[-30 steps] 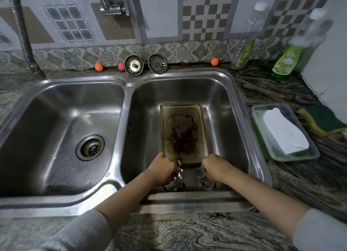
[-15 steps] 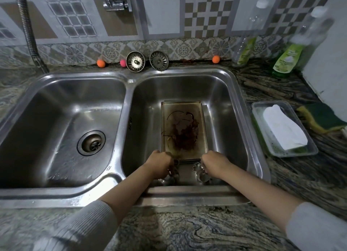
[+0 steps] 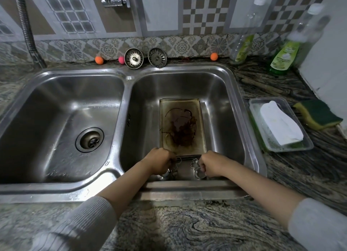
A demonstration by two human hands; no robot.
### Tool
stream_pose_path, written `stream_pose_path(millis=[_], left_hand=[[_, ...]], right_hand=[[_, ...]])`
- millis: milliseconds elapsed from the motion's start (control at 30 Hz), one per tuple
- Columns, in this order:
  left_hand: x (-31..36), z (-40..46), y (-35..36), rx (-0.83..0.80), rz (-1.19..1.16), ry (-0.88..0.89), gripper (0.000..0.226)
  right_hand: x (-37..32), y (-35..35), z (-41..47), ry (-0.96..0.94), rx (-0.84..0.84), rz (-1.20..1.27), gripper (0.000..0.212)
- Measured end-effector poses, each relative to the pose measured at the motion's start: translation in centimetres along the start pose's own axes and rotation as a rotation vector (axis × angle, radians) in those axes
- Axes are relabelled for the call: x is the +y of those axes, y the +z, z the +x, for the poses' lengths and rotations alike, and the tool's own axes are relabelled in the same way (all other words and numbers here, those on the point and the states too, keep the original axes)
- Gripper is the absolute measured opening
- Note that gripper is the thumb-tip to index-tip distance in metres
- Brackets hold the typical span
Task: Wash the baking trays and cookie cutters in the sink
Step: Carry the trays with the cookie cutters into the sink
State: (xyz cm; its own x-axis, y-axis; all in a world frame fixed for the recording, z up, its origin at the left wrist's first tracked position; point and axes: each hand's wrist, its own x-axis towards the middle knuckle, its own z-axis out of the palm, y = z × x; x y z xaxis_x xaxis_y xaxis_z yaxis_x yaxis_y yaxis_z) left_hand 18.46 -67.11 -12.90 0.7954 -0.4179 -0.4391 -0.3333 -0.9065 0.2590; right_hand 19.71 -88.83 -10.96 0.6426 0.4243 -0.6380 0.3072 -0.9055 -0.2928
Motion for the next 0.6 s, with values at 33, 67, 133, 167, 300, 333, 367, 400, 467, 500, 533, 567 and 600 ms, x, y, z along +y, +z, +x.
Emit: stream_pose_path(millis=[33,67,133,167,300,333,367,400,467,500,533,567,600], left_hand=[[0.0,0.0,0.0,-0.005,-0.018,0.014,0.042],[0.1,-0.1,0.1,-0.011,-0.025,0.028,0.043],[0.0,-0.1,0.2,-0.028,-0.026,0.048,0.048],[0.0,-0.1,0.2,-0.04,-0.03,0.051,0.05],[-0.2,0.1,0.3,-0.124,-0.075,0.043,0.053],[-0.3,0.1,0.4,-0.144,-0.092,0.036,0.055],[-0.4,0.1,0.6,-0.156,-0.105,0.029,0.055],[-0.5,0.2,0.7,-0.159,-0.116,0.026,0.054],[-0.7,0.2,0.8,-0.153,-0.127,0.024,0.052],[-0.8,0.3,0.8,-0.148,-0.128,0.024,0.052],[-0.8,0.4,0.8,-0.142,-0.128,0.026,0.053],[-0.9,0.4,0.9,-0.137,-0.129,0.028,0.052],[-0.9,0.5,0.9,-0.133,-0.13,0.029,0.052]], right_hand=[[0.0,0.0,-0.1,-0.004,-0.009,0.004,0.016],[0.0,0.0,-0.1,-0.011,-0.014,0.01,0.016],[0.0,-0.1,-0.2,-0.023,-0.009,0.034,0.017],[-0.1,-0.2,-0.3,-0.028,0.005,0.038,0.016],[-0.4,-0.2,-0.3,-0.029,0.059,0.024,0.004],[-0.4,0.0,-0.3,-0.028,0.067,0.013,0.001],[-0.5,0.1,-0.2,-0.022,0.072,0.009,0.004],[-0.5,0.1,-0.2,-0.022,0.078,0.008,0.007],[-0.7,0.1,-0.2,-0.03,0.098,-0.006,0.008],[-0.9,0.0,-0.2,-0.03,0.115,-0.03,0.009],[-0.9,0.0,-0.2,-0.029,0.141,-0.051,0.01],[-1.0,-0.1,-0.2,-0.026,0.165,-0.054,0.011],[-1.1,-0.1,-0.1,-0.022,0.183,-0.04,0.012]])
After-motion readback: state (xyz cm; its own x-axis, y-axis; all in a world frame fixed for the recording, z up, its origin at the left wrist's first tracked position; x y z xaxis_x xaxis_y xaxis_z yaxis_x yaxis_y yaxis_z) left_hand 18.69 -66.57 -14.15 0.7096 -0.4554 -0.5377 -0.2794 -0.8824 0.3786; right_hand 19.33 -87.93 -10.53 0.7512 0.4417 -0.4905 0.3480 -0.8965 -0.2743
